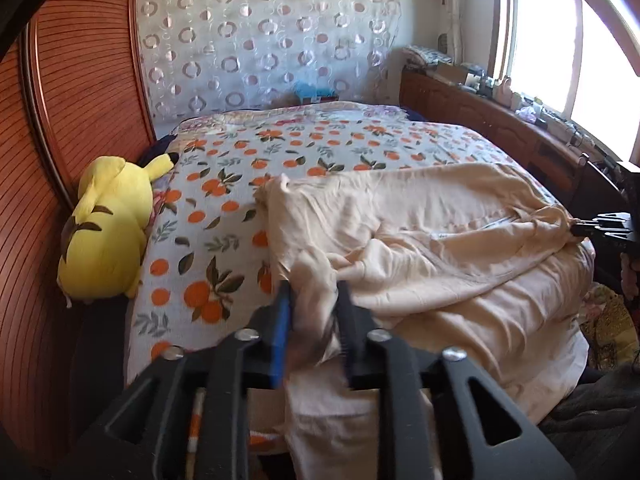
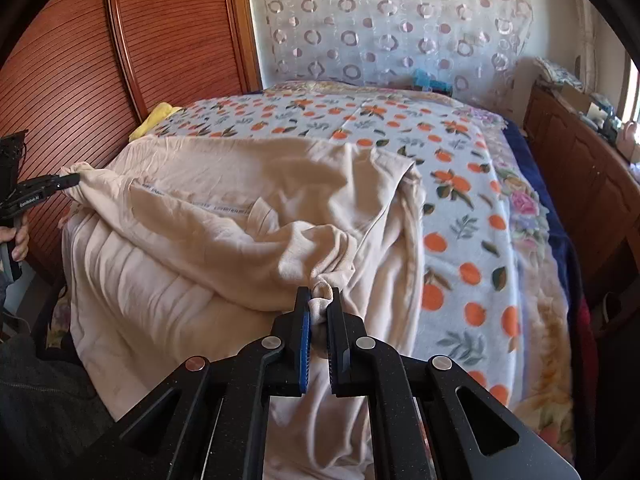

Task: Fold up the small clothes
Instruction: 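Lower the shirt onto the bed and open both grippers, then grasp the collar edge with the labelled neck tape using both grippers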

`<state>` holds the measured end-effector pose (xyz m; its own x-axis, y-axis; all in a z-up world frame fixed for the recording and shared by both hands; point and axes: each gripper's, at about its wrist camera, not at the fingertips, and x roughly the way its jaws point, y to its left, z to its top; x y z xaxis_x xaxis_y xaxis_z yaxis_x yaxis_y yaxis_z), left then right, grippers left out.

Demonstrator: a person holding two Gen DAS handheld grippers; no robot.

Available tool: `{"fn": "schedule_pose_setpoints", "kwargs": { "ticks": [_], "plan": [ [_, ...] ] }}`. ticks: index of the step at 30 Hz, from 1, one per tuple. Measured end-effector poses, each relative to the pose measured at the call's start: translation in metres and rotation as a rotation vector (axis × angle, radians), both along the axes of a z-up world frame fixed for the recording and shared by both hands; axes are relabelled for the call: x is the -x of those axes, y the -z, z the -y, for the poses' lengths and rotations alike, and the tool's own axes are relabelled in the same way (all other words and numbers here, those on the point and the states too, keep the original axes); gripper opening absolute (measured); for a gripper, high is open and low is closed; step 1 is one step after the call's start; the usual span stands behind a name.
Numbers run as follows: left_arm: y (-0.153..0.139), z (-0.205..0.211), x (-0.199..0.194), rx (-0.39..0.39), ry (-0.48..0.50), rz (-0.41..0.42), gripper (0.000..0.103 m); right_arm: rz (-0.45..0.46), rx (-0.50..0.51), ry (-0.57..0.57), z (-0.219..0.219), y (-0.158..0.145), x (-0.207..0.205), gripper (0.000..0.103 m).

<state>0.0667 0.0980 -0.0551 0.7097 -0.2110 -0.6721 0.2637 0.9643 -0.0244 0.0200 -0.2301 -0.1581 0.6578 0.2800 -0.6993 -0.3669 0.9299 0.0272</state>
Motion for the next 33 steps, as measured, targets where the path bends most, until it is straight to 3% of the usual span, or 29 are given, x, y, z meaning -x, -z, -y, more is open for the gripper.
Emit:
{"fn": "schedule_pose_setpoints", "kwargs": {
  "ticks": [5,9,10,16,18,21,26,31,33],
  "plan": [
    [-0.005,-0.007,0.011,0.036,-0.004,0.008,0.068,0.008,0.030,-0.037,-0.004,-0.013,0.009,0.013],
    [-0.013,0.004,0.005,0.052,0.007,0.038,0.068,0.047,0.034,-0.057,-0.009,-0.021,0.022,0.045],
    [-0.014,0.013,0.000,0.062,0.028,0.033,0.068,0.066,0.029,-0.064,-0.014,-0.025,0.024,0.049],
    [-0.004,0.050,-0.042,0.086,0.109,-0.028,0.068,0.107,0.012,-0.115,-0.038,-0.034,0.000,0.050],
    [0.006,0.058,-0.062,0.121,0.134,-0.085,0.067,0.055,-0.002,-0.130,-0.045,-0.021,-0.025,0.049],
    [0.019,0.069,-0.080,0.093,0.130,-0.143,0.056,-0.031,0.008,-0.121,-0.053,0.002,-0.062,0.048],
    [0.036,0.079,-0.083,0.054,0.150,-0.195,0.051,-0.101,0.059,-0.117,-0.059,0.018,-0.085,0.036],
    [0.037,0.087,-0.071,0.006,0.158,-0.165,0.051,-0.091,0.112,-0.151,-0.073,0.020,-0.076,0.010],
    [0.037,0.090,-0.065,0.004,0.185,-0.163,0.027,-0.093,0.111,-0.175,-0.077,0.017,-0.072,0.006]
  ]
}}
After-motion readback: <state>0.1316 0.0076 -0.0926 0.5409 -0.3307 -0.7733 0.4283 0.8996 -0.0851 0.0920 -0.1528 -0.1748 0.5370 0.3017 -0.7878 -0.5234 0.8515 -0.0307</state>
